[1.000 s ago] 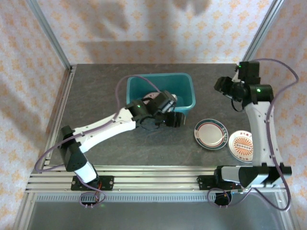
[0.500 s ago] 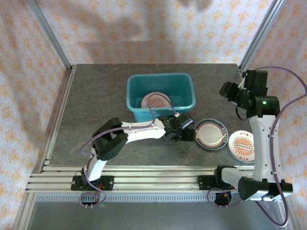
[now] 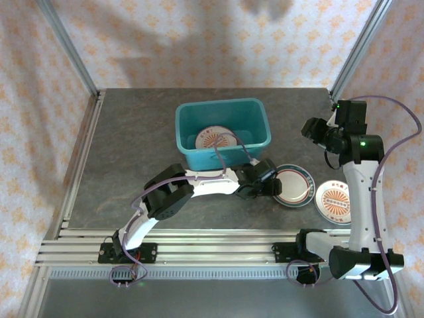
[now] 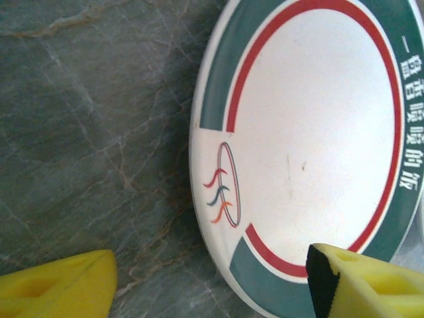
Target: Place the plates into the plastic bin on the countertop
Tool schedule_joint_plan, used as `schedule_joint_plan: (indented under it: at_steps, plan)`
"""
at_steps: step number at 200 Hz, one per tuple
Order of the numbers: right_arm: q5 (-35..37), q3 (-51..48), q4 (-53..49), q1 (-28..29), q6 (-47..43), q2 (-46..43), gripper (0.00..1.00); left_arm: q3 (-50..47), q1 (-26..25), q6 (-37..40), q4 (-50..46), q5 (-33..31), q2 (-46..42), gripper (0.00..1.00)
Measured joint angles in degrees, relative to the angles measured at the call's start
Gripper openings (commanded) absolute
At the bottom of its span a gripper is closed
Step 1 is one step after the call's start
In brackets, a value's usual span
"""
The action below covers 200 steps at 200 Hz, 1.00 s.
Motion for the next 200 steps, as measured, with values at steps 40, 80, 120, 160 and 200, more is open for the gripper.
schedule_joint_plan:
  at_steps: [40, 80, 120, 160, 200]
  plan:
    - [0.02, -0.02, -0.04, 0.00, -0.44, -0.76, 0.56, 1.11, 0.09, -2.67, -0.37, -0.31, 0.92, 0.65]
    - [0.00, -0.48, -0.04, 0.00, -0.72, -2.62, 0.55, 1.09, 0.04, -5.51, 1.44, -0.66, 1.29, 0.61]
    - [0.00, -1.05, -0.02, 0.00, -1.38, -3.26, 0.55, -1.64, -0.17, -9.05, 8.83, -0.52, 1.42, 0.61]
    - [-0.42, -2.23, -0.04, 0.00, -1.68, -3.28, 0.55, -1.64, -0.17, -10.69, 10.38, -0.48, 1.92, 0.49]
    - [-0.42, -2.25, -0.04, 0.00, -2.05, -3.30, 0.55, -1.05, -0.42, -12.00, 13.35, -0.68, 3.78, 0.29]
